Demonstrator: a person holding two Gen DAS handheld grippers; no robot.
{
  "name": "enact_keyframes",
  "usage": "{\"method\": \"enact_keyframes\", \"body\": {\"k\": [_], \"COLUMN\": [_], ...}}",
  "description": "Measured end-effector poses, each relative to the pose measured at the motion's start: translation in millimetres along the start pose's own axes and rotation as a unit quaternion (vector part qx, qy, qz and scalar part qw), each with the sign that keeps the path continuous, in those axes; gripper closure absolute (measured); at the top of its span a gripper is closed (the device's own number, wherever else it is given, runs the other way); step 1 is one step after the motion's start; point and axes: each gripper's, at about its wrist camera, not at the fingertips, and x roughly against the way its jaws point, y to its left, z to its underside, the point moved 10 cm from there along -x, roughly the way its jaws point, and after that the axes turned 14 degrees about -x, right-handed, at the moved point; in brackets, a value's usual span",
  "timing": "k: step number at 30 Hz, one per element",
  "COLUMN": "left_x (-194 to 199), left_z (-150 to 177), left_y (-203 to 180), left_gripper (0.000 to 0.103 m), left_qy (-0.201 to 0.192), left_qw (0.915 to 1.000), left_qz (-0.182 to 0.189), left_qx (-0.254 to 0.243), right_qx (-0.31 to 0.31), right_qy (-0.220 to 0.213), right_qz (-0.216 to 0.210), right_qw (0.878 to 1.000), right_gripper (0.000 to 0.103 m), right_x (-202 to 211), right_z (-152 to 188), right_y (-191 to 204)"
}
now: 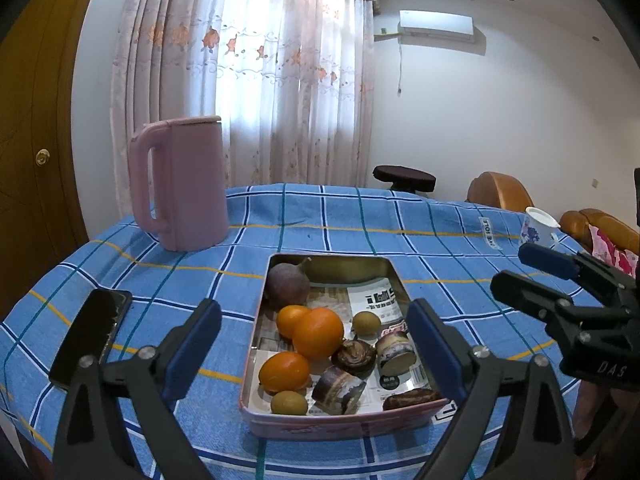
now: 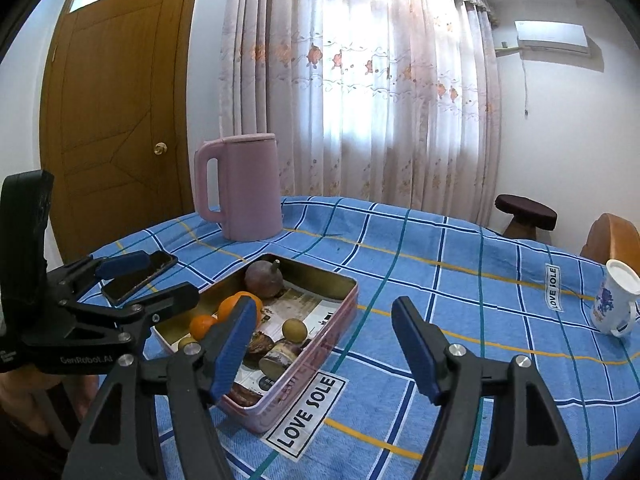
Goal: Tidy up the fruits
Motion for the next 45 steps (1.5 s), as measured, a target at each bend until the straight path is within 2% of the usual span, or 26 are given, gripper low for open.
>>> {"method": "enact_keyframes", "body": {"k": [20,27,31,45], "left_x": [2,4,5,6], "left_z": [-1,-3,-5,-6], "left_y": [-2,2,1,2], "left_gripper": [0.003,0.0,0.0,0.0], "left_qy": [0.001,0.0,-0.002,0.004], "left_qw": [1.0,0.9996,0.9996,0.9997], "left_qz": [-0.004,-0.026,-0.023,-0.022], "left_qx": [-0.005,-0.014,-0.017,0.005], "right_qx": [-0.01,-0.009,-0.01,-0.014], "right_qy": [0.0,-0.002,-0.006,-0.022], "right_qz": [0.0,0.001,0.002,0.009], "right_qw": [1.0,1.0,1.0,1.0], "right_gripper": [0.031,0.031,0.031,0.031], "right_x": [0,1,3,14], "right_z": [3,4,4,-3], "right_y": [-4,-5,-7,-12]}}
